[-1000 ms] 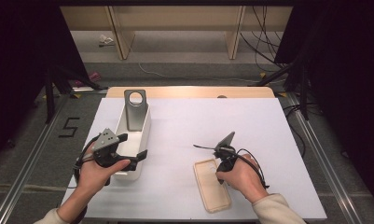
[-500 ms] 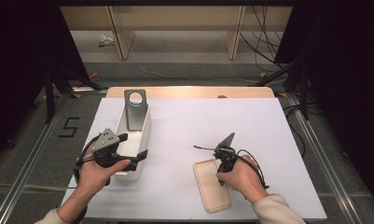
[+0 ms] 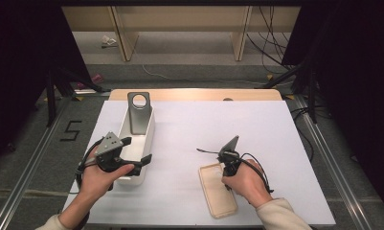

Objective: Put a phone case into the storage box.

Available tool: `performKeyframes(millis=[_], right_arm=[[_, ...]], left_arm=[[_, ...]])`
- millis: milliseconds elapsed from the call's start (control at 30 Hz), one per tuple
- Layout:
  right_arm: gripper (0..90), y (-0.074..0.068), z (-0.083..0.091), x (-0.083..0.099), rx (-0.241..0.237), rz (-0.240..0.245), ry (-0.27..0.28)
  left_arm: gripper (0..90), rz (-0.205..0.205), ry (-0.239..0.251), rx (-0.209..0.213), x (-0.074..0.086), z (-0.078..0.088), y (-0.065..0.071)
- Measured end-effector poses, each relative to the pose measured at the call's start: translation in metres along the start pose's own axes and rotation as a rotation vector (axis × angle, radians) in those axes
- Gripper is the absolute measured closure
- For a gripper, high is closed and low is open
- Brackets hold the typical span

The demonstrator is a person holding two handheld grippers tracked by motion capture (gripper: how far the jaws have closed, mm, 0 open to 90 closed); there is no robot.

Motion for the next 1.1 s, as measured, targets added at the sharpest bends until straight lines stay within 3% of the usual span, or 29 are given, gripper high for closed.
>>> performKeyframes(millis=[400, 700, 933, 1100], right_arm=[[87.5, 0.001, 0.001, 0.001, 0.005, -0.006, -0.006], [87.7, 0.004, 0.011, 0.0, -0.007, -0.002, 0.059], [87.8, 0.007, 0.021, -0.003, -0.009, 0.009, 0.194], [87.8, 0.012, 0.03, -0.005, -0.002, 0.015, 0.369]], left_arm=[[3.2, -0.003, 0.005, -0.001, -0.001, 0.001, 0.001], [3.9, -0.007, 0.019, 0.002, -0.002, 0.001, 0.003], [4.7, -0.012, 0.024, 0.004, -0.003, 0.001, 0.005], [5.2, -0.013, 0.028, 0.004, -0.003, 0.001, 0.005]])
Point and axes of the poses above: each handheld gripper's, and its own axes: z roughly backward along the jaws, x roughly out of its underside, y roughly to its right, the point moved 2 cm from there along -z, roughly forward along the jaws, and after that the axes turned 8 degrees about x, right-handed, at the moved point
